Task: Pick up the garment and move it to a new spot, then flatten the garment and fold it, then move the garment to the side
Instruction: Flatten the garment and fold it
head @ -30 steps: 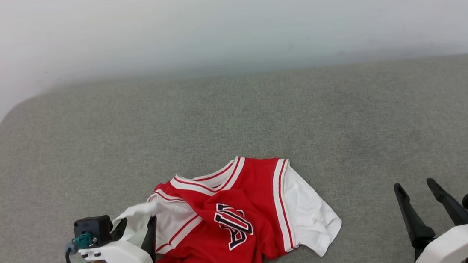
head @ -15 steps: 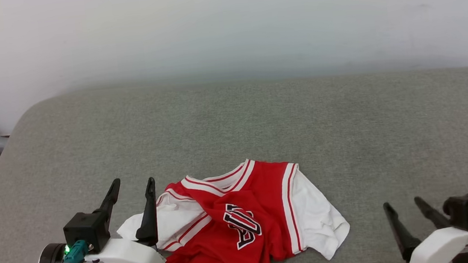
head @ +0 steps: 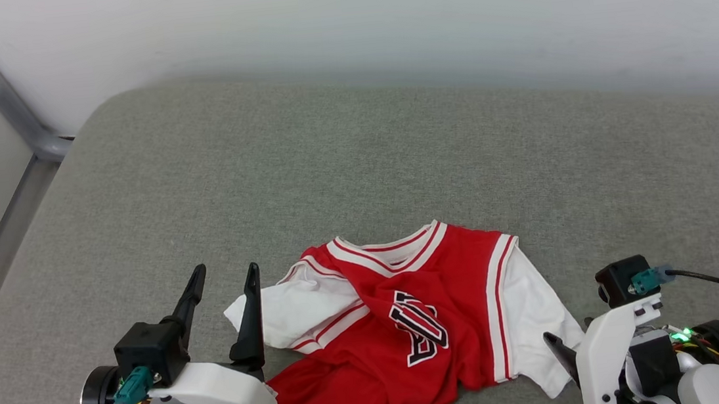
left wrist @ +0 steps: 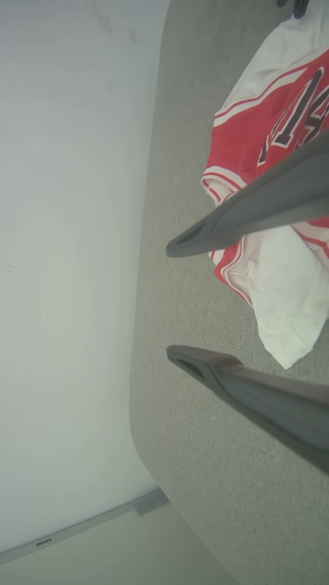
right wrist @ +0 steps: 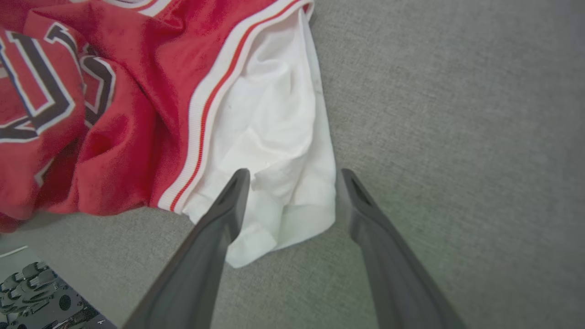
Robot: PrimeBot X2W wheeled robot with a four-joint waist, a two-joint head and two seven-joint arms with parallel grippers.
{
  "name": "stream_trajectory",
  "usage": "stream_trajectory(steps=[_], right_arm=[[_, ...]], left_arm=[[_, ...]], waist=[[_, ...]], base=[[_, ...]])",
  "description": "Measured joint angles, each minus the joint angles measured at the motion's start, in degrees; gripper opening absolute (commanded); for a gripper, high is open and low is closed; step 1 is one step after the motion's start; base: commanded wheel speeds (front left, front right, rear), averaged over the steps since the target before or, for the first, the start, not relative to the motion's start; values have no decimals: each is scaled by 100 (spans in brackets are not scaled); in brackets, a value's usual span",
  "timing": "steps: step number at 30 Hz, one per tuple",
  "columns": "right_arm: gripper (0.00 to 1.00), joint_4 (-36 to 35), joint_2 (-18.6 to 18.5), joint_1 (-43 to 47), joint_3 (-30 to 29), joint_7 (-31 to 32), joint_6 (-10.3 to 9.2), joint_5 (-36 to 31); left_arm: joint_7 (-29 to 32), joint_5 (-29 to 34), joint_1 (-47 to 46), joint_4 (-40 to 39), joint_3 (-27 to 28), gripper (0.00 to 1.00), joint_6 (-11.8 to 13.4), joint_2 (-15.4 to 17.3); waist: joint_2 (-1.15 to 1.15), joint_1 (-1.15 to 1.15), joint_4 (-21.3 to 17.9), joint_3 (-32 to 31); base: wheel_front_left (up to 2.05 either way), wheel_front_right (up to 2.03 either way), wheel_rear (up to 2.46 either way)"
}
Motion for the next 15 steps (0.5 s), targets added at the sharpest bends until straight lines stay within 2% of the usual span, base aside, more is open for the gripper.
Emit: stream_trajectory(steps=[4,9,10,11,15], right_arm=[[100,567,-99,-224,41,200,0,-29],[100,1070,-114,-359,126,761,-3,289],[47,1088,-114,-359,137,827,-3,353],[0,1093,-114,-361,153,859,-3,401],[0,1022,-133,-377,174,648,2,509]], left_arm=[[-22,-14,-56,62,-10,100,-43,-67],[-51,-58,-77,157,-14,100,-91,-102],[-53,-65,-77,172,-7,100,-99,-104],[-54,-66,-76,183,-1,100,-98,-104],[-80,-104,-46,202,46,100,-73,-98]], waist=[[0,0,132,120],[0,0,216,171],[0,0,214,166],[0,0,206,158],[0,0,124,130]], base=[[0,0,0],[0,0,0],[0,0,0],[0,0,0],[0,0,0]])
